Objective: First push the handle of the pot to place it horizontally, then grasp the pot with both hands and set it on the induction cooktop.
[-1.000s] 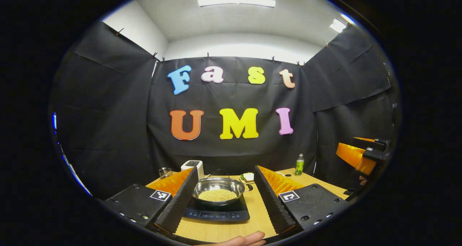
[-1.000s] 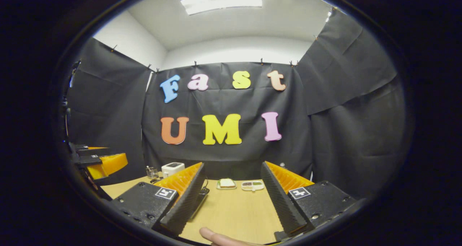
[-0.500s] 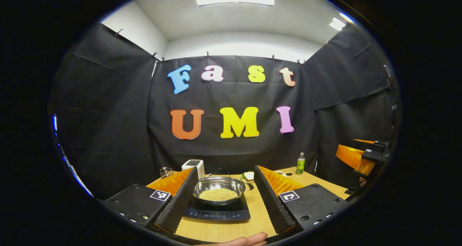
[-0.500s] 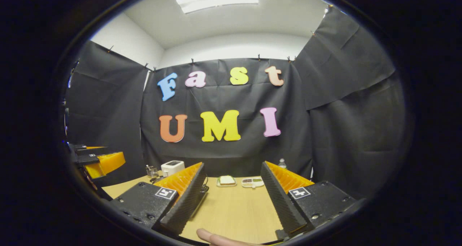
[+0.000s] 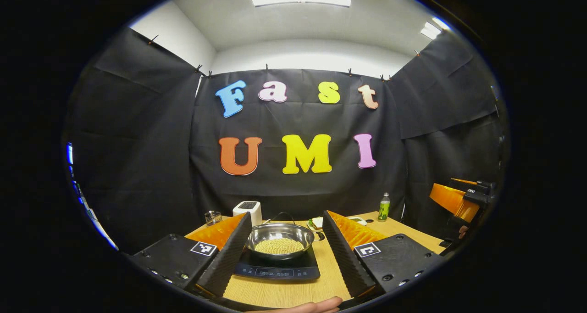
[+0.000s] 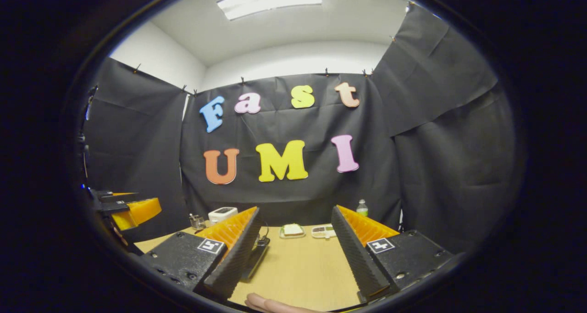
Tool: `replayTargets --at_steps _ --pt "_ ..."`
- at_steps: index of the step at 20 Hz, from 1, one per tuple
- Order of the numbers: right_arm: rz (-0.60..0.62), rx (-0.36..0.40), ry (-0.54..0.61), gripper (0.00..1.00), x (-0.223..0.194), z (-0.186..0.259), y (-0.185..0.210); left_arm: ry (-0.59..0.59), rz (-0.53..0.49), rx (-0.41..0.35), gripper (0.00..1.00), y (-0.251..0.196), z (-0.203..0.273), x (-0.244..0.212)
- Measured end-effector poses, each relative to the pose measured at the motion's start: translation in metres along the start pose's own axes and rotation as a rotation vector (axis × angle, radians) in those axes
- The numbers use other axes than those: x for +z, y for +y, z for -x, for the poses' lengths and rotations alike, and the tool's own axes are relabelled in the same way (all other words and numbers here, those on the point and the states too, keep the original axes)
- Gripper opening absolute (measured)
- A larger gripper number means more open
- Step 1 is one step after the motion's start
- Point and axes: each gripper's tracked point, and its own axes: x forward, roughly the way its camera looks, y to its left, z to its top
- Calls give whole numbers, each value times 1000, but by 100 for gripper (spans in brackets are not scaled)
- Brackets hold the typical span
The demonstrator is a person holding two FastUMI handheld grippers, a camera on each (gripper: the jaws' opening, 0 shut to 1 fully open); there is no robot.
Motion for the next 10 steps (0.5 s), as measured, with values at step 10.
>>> replayTargets --at_steps 10 --pt "-10 7 -15 95 -1 3 -4 2 -8 -10 93 -6 -1 -4"
